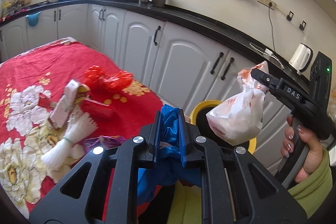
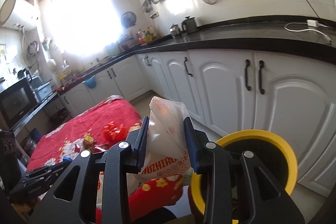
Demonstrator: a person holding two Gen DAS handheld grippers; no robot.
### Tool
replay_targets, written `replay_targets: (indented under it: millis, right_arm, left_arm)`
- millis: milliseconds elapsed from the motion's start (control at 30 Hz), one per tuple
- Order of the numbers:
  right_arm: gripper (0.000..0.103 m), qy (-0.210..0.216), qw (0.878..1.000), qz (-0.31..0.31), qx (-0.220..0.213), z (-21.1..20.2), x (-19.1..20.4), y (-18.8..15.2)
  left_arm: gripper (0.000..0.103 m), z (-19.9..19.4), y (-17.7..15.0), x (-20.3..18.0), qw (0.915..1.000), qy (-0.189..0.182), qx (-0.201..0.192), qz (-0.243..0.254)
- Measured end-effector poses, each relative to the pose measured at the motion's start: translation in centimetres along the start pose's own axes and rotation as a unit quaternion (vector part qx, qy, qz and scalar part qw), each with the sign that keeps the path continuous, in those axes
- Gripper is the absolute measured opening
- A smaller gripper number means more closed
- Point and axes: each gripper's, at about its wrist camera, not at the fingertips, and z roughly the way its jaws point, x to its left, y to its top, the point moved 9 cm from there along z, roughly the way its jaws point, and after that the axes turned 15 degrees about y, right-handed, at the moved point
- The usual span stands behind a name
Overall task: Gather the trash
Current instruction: 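Carry the blue glove and white bag over the bin with both tools, then open both tools to drop the glove and bag into the bin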
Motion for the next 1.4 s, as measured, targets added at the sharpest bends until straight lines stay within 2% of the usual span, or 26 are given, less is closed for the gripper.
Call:
replay_targets:
  millis: [500, 867, 1133, 1400]
  right_arm:
    - [0.031, -0.068, 0.997, 0.009, -0.028, -3.5, -6.2, 0.1]
    - [0.031, -0.146, 0.988, 0.006, -0.053, -6.3, -11.5, 0.1]
    - [0.031, -0.183, 0.981, 0.018, -0.057, -7.4, -14.9, -1.0]
    - [0.032, -0.225, 0.973, 0.001, -0.049, -7.3, -16.8, -2.3]
  left_arm:
    - [0.01, 2.1, 0.5, -7.5, 0.9979, -0.04, 0.0, 0.051]
    - [0.01, 4.4, 0.7, -13.3, 0.994, -0.065, -0.004, 0.088]
    - [0.01, 6.3, 1.2, -15.8, 0.993, -0.076, -0.004, 0.09]
    - [0.01, 8.9, 0.9, -17.5, 0.9926, -0.087, 0.009, 0.084]
